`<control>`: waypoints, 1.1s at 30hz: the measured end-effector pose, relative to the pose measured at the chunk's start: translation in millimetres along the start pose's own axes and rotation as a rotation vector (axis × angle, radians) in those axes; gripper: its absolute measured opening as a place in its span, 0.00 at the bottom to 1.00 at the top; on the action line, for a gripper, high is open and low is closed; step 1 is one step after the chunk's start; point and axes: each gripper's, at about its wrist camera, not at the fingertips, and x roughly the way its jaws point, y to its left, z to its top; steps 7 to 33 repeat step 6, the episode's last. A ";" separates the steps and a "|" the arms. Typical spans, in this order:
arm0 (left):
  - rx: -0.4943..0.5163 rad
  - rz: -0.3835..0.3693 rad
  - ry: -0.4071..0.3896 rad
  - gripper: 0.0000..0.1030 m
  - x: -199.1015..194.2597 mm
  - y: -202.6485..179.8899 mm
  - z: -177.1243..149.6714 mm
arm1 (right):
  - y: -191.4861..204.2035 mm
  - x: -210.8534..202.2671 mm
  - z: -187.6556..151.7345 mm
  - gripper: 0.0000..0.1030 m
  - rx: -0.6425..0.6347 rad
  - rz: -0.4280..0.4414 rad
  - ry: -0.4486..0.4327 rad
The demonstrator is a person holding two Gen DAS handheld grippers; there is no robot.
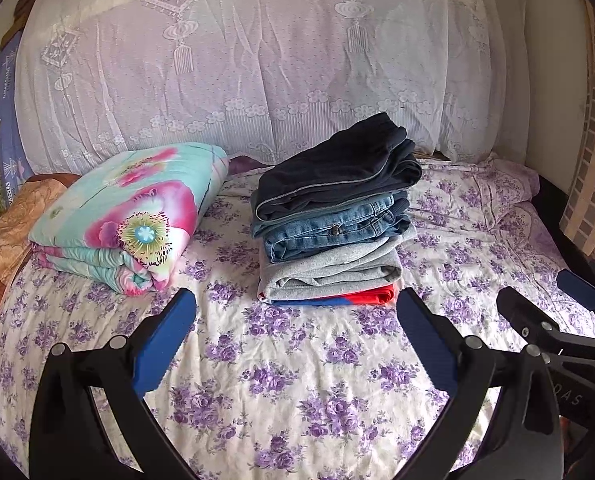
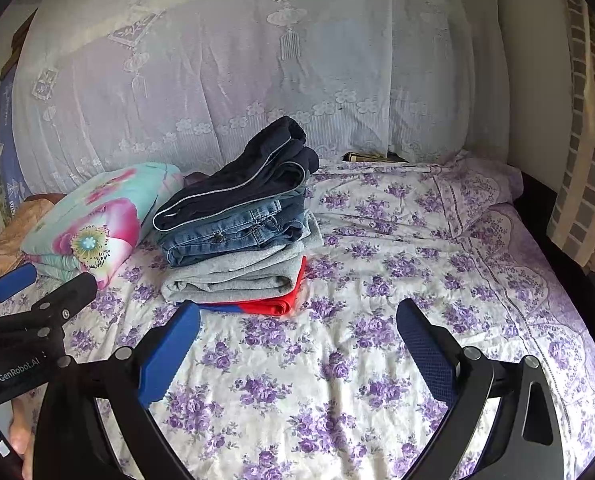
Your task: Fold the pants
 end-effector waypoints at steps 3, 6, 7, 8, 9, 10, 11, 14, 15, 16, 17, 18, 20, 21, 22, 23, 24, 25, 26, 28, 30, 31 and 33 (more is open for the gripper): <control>-0.002 -0.001 0.000 0.95 0.0 0.8 -0.6 | 0.4 -0.6 0.2 0.96 -0.002 -0.002 -0.002; -0.005 -0.006 0.002 0.95 0.1 0.7 -0.6 | 0.4 -0.6 0.1 0.96 0.000 -0.001 0.000; -0.005 -0.006 0.002 0.95 0.1 0.7 -0.6 | 0.4 -0.6 0.1 0.96 0.000 -0.001 0.000; -0.005 -0.006 0.002 0.95 0.1 0.7 -0.6 | 0.4 -0.6 0.1 0.96 0.000 -0.001 0.000; -0.005 -0.006 0.002 0.95 0.1 0.7 -0.6 | 0.4 -0.6 0.1 0.96 0.000 -0.001 0.000; -0.005 -0.006 0.002 0.95 0.1 0.7 -0.6 | 0.4 -0.6 0.1 0.96 0.000 -0.001 0.000; -0.005 -0.006 0.002 0.95 0.1 0.7 -0.6 | 0.4 -0.6 0.1 0.96 0.000 -0.001 0.000; -0.005 -0.006 0.002 0.95 0.1 0.7 -0.6 | 0.4 -0.6 0.1 0.96 0.000 -0.001 0.000; -0.005 -0.006 0.002 0.95 0.1 0.7 -0.6 | 0.4 -0.6 0.1 0.96 0.000 -0.001 0.000; -0.005 -0.006 0.002 0.95 0.1 0.7 -0.6 | 0.4 -0.6 0.1 0.96 0.000 -0.001 0.000; -0.005 -0.006 0.002 0.95 0.1 0.7 -0.6 | 0.4 -0.6 0.1 0.96 0.000 -0.001 0.000; -0.005 -0.006 0.002 0.95 0.1 0.7 -0.6 | 0.4 -0.6 0.1 0.96 0.000 -0.001 0.000; -0.005 -0.006 0.002 0.95 0.1 0.7 -0.6 | 0.4 -0.6 0.1 0.96 0.000 -0.001 0.000; -0.005 -0.006 0.002 0.95 0.1 0.7 -0.6 | 0.4 -0.6 0.1 0.96 0.000 -0.001 0.000; -0.005 -0.006 0.002 0.95 0.1 0.7 -0.6 | 0.4 -0.6 0.1 0.96 0.000 -0.001 0.000; -0.005 -0.006 0.002 0.95 0.1 0.7 -0.6 | 0.4 -0.6 0.1 0.96 0.000 -0.001 0.000; -0.005 -0.006 0.002 0.95 0.1 0.7 -0.6 | 0.4 -0.6 0.1 0.96 0.000 -0.001 0.000; -0.005 -0.006 0.002 0.95 0.1 0.7 -0.6 | 0.4 -0.6 0.1 0.96 0.000 -0.001 0.000; -0.005 -0.006 0.002 0.95 0.1 0.7 -0.6 | 0.4 -0.6 0.1 0.96 0.000 -0.001 0.000; -0.005 -0.006 0.002 0.95 0.1 0.7 -0.6 | 0.4 -0.6 0.1 0.96 0.000 -0.001 0.000; -0.005 -0.006 0.002 0.95 0.1 0.7 -0.6 | 0.4 -0.6 0.1 0.96 0.000 -0.001 0.000; -0.005 -0.006 0.002 0.95 0.1 0.7 -0.6 | 0.4 -0.6 0.1 0.96 0.000 -0.001 0.000; -0.005 -0.006 0.002 0.95 0.1 0.7 -0.6 | 0.4 -0.6 0.1 0.96 0.000 -0.001 0.000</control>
